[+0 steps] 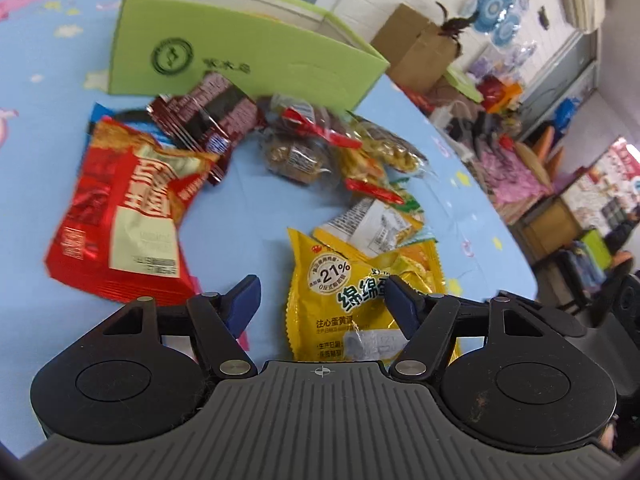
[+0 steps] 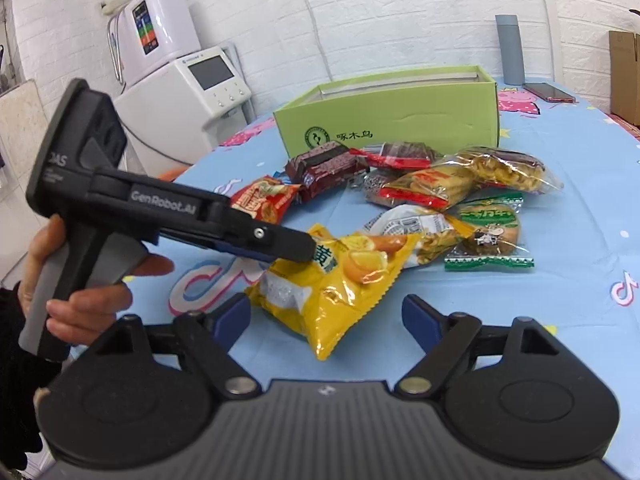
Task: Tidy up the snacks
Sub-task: 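Grasp the large yellow chip bag with both tools, then lower the yellow chip bag into the green box and open both tools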
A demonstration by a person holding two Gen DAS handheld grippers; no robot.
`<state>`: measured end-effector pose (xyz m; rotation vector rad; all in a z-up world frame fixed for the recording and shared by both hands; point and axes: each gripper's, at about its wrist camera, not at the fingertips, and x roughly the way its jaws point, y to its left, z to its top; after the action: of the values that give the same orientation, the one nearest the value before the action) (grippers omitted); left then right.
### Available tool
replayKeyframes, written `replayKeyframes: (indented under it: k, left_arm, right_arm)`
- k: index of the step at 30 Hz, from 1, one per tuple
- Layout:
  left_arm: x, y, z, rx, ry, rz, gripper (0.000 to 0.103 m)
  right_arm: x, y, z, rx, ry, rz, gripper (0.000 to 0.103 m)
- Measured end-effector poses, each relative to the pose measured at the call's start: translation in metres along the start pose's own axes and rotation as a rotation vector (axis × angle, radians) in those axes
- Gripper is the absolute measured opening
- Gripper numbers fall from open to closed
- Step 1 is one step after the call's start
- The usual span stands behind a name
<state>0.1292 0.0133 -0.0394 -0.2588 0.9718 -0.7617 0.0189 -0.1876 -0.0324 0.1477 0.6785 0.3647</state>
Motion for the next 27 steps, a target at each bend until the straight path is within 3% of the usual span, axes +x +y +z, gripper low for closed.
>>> replayKeyframes:
  k: [2, 3, 5, 7, 11, 16, 22, 27]
  left_arm:
    - [0.003, 0.005, -0.005, -0.024, 0.026, -0.07, 0.027]
    - [0.001, 0.006, -0.007, -0.026, 0.023, -0.078, 0.021]
    - [-0.003, 0.007, -0.008, -0.048, 0.02, -0.084, 0.013]
    - [-0.009, 0.004, -0.002, -0.067, 0.013, -0.08, 0.012]
    - [-0.028, -0.017, 0.024, -0.011, -0.053, -0.038, 0.012]
    - [-0.042, -0.022, 0.08, -0.008, -0.131, -0.003, 0.012]
    - [-0.033, -0.008, 0.172, -0.018, -0.206, 0.08, 0.013]
    - [0.005, 0.023, 0.231, -0.04, -0.18, 0.153, 0.013]
  right_arm:
    - [0.006, -0.003, 0.0, -0.001, 0.01, 0.006, 0.061]
    - [0.009, -0.004, 0.0, -0.005, 0.023, -0.009, 0.052]
    - [0.01, -0.007, 0.001, -0.014, 0.031, -0.007, 0.049]
    - [0.008, -0.005, 0.006, -0.028, 0.029, -0.001, 0.047]
    - [0.004, 0.004, 0.028, -0.099, -0.008, -0.004, 0.047]
    - [0.013, 0.001, 0.086, -0.172, -0.08, -0.007, 0.047]
    - [0.067, -0.016, 0.182, -0.264, -0.073, -0.005, 0.047]
    - [0.131, -0.033, 0.238, -0.305, -0.002, -0.042, 0.047]
